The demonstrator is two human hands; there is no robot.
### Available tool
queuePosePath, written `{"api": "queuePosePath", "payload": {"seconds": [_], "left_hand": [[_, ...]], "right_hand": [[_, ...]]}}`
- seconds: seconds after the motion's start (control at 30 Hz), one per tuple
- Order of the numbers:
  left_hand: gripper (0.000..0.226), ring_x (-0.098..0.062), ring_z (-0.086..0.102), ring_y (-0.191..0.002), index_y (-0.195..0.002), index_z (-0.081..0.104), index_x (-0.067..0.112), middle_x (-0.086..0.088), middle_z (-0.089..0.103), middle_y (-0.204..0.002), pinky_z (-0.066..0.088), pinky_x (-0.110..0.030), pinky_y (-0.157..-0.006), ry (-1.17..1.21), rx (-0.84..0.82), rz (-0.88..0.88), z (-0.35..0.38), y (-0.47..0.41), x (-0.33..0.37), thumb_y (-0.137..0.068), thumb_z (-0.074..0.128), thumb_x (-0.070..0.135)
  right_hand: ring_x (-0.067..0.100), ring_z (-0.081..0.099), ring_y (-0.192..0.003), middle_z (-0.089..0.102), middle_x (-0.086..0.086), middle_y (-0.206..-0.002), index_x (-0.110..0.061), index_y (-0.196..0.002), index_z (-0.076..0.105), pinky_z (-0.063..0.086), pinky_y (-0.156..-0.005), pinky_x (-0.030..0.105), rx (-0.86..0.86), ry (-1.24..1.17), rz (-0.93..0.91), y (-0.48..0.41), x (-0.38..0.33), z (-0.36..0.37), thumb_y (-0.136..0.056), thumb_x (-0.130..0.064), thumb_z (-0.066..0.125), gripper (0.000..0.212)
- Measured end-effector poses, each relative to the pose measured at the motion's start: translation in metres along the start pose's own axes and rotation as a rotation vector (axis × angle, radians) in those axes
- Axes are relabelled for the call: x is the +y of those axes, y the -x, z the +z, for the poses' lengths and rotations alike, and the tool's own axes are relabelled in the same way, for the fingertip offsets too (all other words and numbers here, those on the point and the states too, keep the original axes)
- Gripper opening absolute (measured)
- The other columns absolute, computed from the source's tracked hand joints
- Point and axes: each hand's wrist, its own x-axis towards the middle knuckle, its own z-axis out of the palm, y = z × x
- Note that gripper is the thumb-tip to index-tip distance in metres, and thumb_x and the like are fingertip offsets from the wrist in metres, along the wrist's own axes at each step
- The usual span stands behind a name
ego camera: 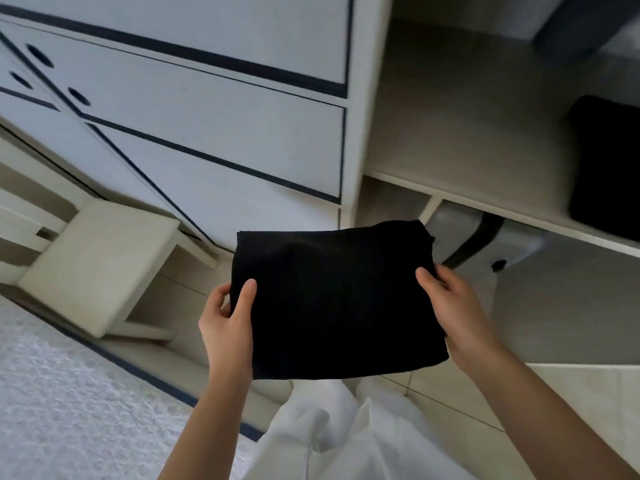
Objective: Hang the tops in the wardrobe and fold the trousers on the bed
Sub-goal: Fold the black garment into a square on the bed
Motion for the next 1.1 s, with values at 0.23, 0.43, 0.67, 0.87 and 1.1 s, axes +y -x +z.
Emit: {"api": "queuePosePath", "payload": {"seconds": [0.23,0.43,0.67,0.87,1.1], "left_hand": [[0.027,-0.002,0.070,-0.081,-0.109,0.067,0.025,0.015,0.073,-0.089,0.054,-0.014,-0.059,0.104,-0.074,0.040,0.086,0.064,0.013,-0.089,0.066,0.043],[0.015,-0.012,0.073,-0.080,-0.103,0.069,0.028,0.008,0.075,-0.088,0.059,-0.025,-0.063,0.183,-0.171,0.066,0.141,0.101,0.048,-0.089,0.069,0.034],[0.012,-0.017,0.073,-0.091,-0.104,0.068,0.034,0.006,0.075,-0.098,0.059,-0.039,-0.076,0.225,-0.356,0.113,0.202,0.121,0.100,-0.093,0.064,0.032],[0.013,-0.009,0.072,-0.090,-0.093,0.073,0.041,0.012,0.074,-0.098,0.058,-0.030,-0.074,0.270,-0.552,0.089,0.258,0.126,0.140,-0.092,0.065,0.031],[0.028,-0.011,0.071,-0.097,-0.119,0.066,0.027,0.007,0.074,-0.108,0.057,-0.022,-0.068,0.285,-0.790,0.081,0.325,0.120,0.182,-0.091,0.066,0.025]], "right_hand": [[-0.003,0.062,-0.080,0.063,-0.017,-0.089,-0.040,-0.092,0.059,0.047,-0.064,0.019,0.107,0.150,-0.174,0.002,-0.001,-0.109,-0.097,-0.041,0.049,0.012],[-0.023,0.053,-0.069,0.059,-0.023,-0.076,-0.040,-0.085,0.056,0.039,-0.056,0.002,0.254,0.178,-0.331,0.005,-0.025,-0.182,-0.097,-0.035,0.051,0.014],[-0.012,0.061,-0.082,0.067,-0.023,-0.084,-0.037,-0.096,0.064,0.045,-0.067,0.008,0.355,0.009,-0.337,0.000,-0.046,-0.249,-0.097,-0.033,0.053,0.011],[-0.016,0.061,-0.076,0.066,-0.033,-0.078,-0.042,-0.080,0.064,0.046,-0.068,0.011,0.500,-0.155,-0.309,-0.002,-0.068,-0.301,-0.093,-0.037,0.059,0.015],[-0.005,0.067,-0.074,0.071,-0.025,-0.078,-0.036,-0.082,0.069,0.048,-0.070,0.022,0.649,-0.234,-0.294,-0.009,-0.090,-0.352,-0.092,-0.032,0.059,0.014]]}}
